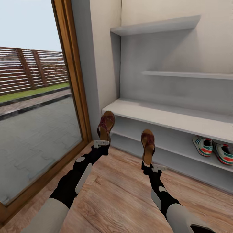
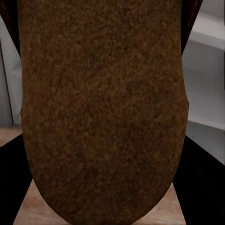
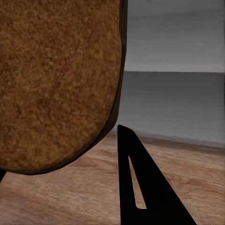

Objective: Pick up the two gym shoes and the two sandals from the corridor floor and place them onto the hallstand (shoe rack) in the corridor, making sure they are on the rack and not on the floor. Arrange them so the two gym shoes are next to each other and the two sandals are next to each other.

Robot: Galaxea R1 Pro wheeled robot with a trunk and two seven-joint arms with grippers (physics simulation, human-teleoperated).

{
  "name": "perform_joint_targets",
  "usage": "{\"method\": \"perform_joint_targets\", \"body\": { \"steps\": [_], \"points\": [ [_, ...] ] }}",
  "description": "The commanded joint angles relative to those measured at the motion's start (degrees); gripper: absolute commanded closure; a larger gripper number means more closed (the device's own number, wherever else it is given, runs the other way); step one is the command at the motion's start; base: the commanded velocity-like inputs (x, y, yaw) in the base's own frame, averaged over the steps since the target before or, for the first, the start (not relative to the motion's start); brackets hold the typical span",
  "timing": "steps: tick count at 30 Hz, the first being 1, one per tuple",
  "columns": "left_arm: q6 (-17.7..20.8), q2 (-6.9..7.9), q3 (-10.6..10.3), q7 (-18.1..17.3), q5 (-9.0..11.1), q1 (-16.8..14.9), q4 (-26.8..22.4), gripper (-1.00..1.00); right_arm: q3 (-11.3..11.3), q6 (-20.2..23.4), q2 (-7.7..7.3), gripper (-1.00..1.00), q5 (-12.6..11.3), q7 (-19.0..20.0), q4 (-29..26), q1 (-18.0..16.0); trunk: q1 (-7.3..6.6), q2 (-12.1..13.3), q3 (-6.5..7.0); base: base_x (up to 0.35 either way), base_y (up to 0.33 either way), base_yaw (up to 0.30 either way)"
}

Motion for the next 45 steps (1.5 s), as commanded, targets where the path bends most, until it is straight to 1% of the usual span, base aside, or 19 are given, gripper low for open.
{"method": "perform_joint_targets", "body": {
  "steps": [1, 21, 28, 36, 45],
  "points": [
    [0.32, 0.01, 0.04, -0.09, 0.47, -0.01, -0.08, 1.0, -0.26, -0.18, 0.04, 1.0, 0.18, 0.04, 0.05, -0.05, 0.01, -0.02, -0.05, 0.183, 0.316, -0.255],
    [0.32, 0.01, 0.04, -0.09, 0.47, -0.01, -0.08, 1.0, -0.26, -0.18, 0.04, 1.0, 0.18, 0.04, 0.05, -0.05, 0.01, -0.02, -0.05, 0.184, 0.316, -0.255],
    [0.32, 0.01, 0.04, -0.09, 0.47, -0.01, -0.08, 1.0, -0.26, -0.18, 0.04, 1.0, 0.18, 0.04, 0.04, -0.05, 0.01, -0.02, -0.05, 0.027, 0.29, -0.255],
    [0.32, 0.01, 0.02, -0.09, 0.47, -0.01, -0.08, 1.0, -0.26, -0.18, 0.04, 1.0, 0.18, 0.04, 0.07, -0.05, 0.01, -0.02, -0.05, 0.001, 0.058, -0.246],
    [0.32, -0.01, -0.04, -0.09, 0.47, -0.01, -0.08, 1.0, -0.23, -0.18, 0.04, 1.0, 0.18, 0.04, 0.05, -0.05, 0.01, -0.02, -0.05, 0.0, 0.001, -0.047]
  ]
}}
